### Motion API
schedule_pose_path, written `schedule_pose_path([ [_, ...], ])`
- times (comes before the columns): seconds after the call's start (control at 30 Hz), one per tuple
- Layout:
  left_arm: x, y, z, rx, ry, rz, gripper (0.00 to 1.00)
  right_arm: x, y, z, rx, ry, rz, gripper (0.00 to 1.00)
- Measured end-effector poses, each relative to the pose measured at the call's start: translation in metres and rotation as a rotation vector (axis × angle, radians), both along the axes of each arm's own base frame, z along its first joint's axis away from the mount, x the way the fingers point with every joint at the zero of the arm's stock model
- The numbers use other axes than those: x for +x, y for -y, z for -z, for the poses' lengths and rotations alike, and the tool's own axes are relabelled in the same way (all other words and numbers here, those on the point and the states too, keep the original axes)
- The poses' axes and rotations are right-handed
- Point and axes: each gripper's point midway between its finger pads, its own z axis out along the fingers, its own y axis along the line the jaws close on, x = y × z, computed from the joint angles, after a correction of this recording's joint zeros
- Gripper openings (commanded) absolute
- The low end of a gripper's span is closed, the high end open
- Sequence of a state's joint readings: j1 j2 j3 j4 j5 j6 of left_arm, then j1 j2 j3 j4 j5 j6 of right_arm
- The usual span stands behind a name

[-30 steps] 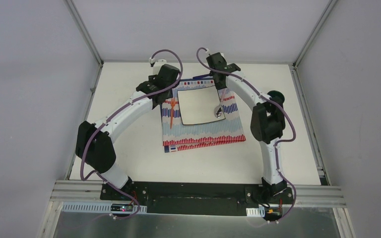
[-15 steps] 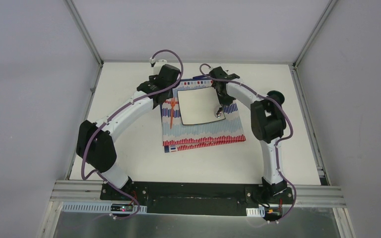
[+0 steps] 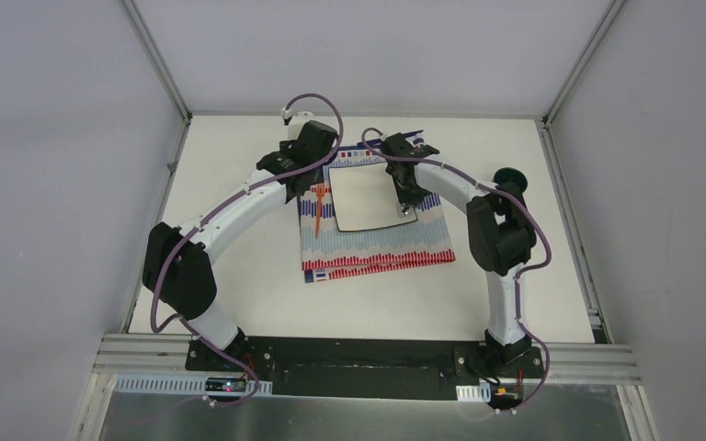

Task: Set the dinner table for one person
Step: Adjust the spoon with the napkin.

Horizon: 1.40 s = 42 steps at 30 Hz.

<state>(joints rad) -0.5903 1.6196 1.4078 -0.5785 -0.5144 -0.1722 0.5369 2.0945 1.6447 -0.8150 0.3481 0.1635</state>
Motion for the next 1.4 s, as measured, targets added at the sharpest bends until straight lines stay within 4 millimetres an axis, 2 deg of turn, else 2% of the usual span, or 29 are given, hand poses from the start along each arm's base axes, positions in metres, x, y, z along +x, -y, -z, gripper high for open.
schedule_pose_path([
  [0.23, -0.001, 0.003, 0.002, 0.003, -0.004, 0.007, 0.39, -0.011, -0.02, -0.021, 0.038, 0.032, -0.035, 0.0],
  [0.5, -0.001, 0.006, 0.006, 0.008, -0.009, 0.01, 0.39, -0.01, -0.025, -0.017, 0.059, 0.016, -0.037, 0.0],
  [0.73, -0.004, -0.002, 0.016, 0.04, -0.024, -0.007, 0.39, 0.012, -0.05, 0.008, 0.106, -0.019, -0.047, 0.0],
  [1.0, -0.006, -0.009, 0.02, 0.071, -0.026, -0.028, 0.39, 0.051, -0.083, 0.001, 0.198, 0.025, -0.062, 0.0],
  [1.1, -0.006, -0.009, 0.02, 0.073, -0.024, -0.031, 0.4, 0.066, -0.089, -0.003, 0.216, 0.051, -0.063, 0.0],
  [1.4, -0.005, -0.014, 0.018, 0.09, -0.013, -0.05, 0.4, 0.083, -0.072, -0.011, 0.2, 0.087, -0.072, 0.28],
])
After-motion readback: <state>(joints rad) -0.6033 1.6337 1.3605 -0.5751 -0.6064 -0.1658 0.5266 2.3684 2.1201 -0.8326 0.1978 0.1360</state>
